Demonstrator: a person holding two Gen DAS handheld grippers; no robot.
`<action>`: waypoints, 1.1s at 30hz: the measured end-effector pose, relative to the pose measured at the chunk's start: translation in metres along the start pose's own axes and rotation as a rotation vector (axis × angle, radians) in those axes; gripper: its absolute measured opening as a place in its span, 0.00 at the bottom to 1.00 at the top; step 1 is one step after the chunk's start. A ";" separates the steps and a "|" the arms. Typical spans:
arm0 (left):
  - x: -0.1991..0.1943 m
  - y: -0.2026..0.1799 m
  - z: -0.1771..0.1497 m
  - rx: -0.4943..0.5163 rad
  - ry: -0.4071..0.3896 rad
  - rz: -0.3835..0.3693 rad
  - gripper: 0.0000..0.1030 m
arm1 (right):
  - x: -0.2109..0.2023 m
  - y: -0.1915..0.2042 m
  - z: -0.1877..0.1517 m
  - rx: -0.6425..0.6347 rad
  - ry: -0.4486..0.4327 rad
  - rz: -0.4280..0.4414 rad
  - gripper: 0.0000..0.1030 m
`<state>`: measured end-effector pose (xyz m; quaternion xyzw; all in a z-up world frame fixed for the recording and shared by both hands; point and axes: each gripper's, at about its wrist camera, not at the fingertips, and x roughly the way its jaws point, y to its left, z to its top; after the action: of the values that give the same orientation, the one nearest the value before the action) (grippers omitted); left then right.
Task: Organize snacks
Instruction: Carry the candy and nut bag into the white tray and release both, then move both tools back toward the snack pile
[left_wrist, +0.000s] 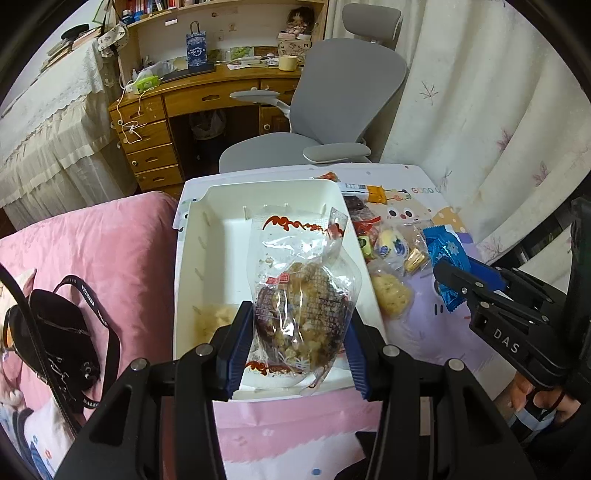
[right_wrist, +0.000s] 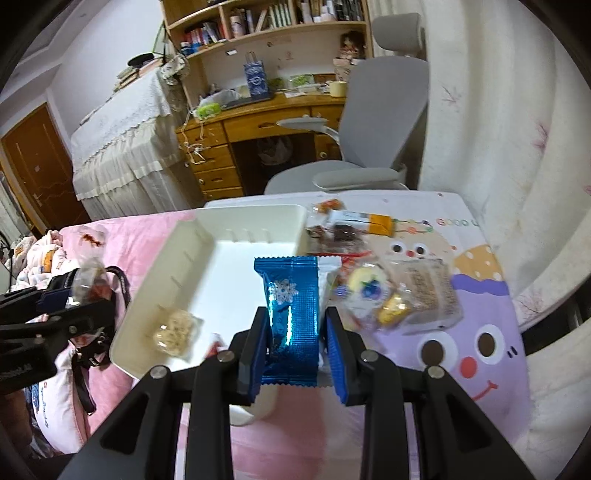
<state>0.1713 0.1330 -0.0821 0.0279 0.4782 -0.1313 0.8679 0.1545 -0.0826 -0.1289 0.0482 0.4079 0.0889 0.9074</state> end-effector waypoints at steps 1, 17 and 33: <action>0.000 0.005 -0.001 0.006 0.000 -0.006 0.44 | 0.000 0.005 0.000 -0.004 -0.004 0.004 0.29; 0.008 0.054 -0.009 -0.017 -0.030 -0.086 0.57 | 0.006 0.070 0.000 -0.100 -0.035 0.064 0.30; 0.010 0.038 -0.019 -0.019 0.018 -0.100 0.78 | 0.007 0.055 -0.019 -0.032 0.048 0.064 0.33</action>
<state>0.1704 0.1707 -0.1038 -0.0031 0.4882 -0.1695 0.8561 0.1378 -0.0274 -0.1378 0.0446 0.4262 0.1253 0.8948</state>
